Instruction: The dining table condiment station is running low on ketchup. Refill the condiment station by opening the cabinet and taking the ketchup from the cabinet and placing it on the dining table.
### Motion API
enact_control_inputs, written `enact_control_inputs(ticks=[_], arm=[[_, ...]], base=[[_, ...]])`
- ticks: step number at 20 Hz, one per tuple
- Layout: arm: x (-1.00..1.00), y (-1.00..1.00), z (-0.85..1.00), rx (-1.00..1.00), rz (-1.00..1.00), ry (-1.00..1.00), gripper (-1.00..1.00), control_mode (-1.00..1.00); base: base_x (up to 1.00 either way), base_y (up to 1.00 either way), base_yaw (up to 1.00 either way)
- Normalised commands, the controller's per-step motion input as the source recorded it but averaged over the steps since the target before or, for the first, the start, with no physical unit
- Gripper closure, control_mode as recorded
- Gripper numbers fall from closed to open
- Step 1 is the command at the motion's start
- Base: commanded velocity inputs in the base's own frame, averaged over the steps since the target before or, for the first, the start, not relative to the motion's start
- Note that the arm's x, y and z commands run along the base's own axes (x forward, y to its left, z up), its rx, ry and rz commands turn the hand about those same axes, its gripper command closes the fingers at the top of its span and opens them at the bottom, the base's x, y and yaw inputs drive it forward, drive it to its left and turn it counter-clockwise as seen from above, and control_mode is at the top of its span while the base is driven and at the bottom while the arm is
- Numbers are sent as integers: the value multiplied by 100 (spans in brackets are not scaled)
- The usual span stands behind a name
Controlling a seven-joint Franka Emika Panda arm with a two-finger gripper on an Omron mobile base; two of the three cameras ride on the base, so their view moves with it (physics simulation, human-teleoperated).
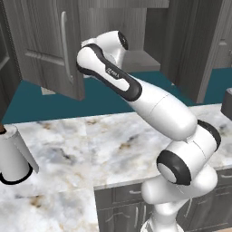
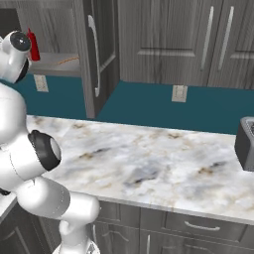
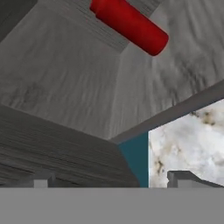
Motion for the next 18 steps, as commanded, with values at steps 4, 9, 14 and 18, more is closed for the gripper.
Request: enact_control_inputs(ticks=[4,9,14,18], arm=[[-79,76,0,2,8,0,-100,-100],[-96,84,0,3,10,0,-100,-100],[-40,77,0,1,3,0,-100,-100],[0,7,0,0,1,0,-100,-100]], base=[[0,0,0],[0,0,0],[0,0,0],[0,0,0]])
